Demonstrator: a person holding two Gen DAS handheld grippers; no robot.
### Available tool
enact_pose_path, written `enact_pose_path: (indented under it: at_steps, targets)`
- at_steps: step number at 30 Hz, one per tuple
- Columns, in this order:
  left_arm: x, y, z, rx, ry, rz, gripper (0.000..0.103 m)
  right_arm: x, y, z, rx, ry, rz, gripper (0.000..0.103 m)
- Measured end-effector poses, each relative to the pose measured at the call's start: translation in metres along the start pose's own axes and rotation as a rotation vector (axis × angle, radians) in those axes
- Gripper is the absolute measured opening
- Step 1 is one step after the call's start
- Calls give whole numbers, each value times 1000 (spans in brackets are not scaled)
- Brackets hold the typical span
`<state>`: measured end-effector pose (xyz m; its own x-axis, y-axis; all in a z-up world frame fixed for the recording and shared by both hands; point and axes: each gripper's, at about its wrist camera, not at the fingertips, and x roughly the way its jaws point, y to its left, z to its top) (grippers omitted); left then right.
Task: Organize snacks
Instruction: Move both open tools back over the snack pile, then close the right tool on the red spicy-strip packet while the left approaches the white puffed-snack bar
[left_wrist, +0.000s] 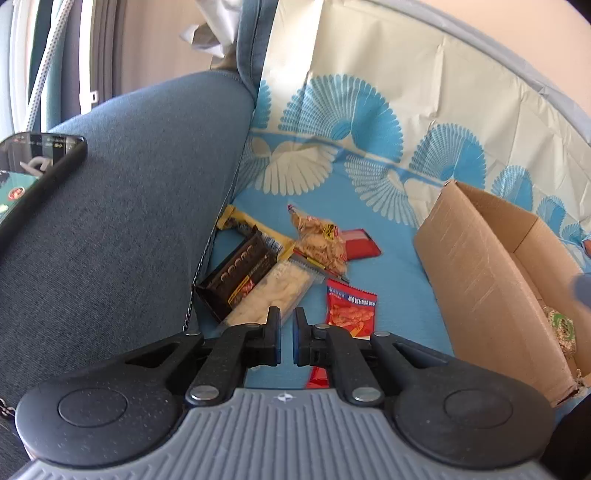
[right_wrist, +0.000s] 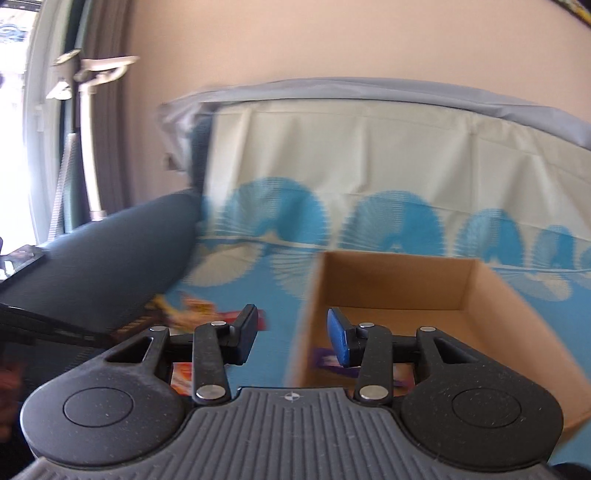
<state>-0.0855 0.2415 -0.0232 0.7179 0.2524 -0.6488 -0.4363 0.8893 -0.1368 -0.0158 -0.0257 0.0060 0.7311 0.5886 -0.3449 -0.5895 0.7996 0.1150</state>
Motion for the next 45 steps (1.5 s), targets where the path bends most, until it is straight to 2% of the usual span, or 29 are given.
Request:
enact_pose_path:
  at_steps: [6,8,9,10,18,20,22,23,24,25,27,33,38,41,45]
  targets:
    - [-5,13,0,-65,-20,4,7,53,60,-22,10,106,53,46]
    - [-7,14,0,-67,-24,2,8,75,72,-32,-3,152,38,60]
    - [-8,15,0,-67,-29,1,9,86,77,-37,-10,178,24,73]
    - [-9,15,0,-66,-33,2,10,96,81,-40,-11,204,15,81]
    - [-12,17,-1,-58,-25,0,12,163,91,-61,47,404,-49,90]
    - [-11,18,-1,-61,-16,-2,12,172,95,-66,28,458,-55,89]
    - [-10,18,-1,-65,-6,-1,12,172,95,-69,20,463,-39,86]
    - [-9,18,-1,-65,0,-2,13,170,94,-69,7,454,-25,80]
    - [-7,18,-1,-64,6,-2,14,166,93,-70,-6,445,-2,65]
    - [-6,17,-1,-61,9,4,15,163,91,-69,-22,442,14,55]
    - [-5,13,-1,-46,12,25,21,155,82,-68,-38,457,47,51]
    - [5,6,3,-14,44,28,38,120,59,-57,-95,510,75,49]
    - [27,-6,10,36,85,65,41,83,57,-50,-131,491,148,50]
    - [43,-14,12,80,111,85,49,70,55,-62,-158,429,149,50]
    - [64,-17,15,90,153,143,63,74,48,-80,-140,457,115,50]
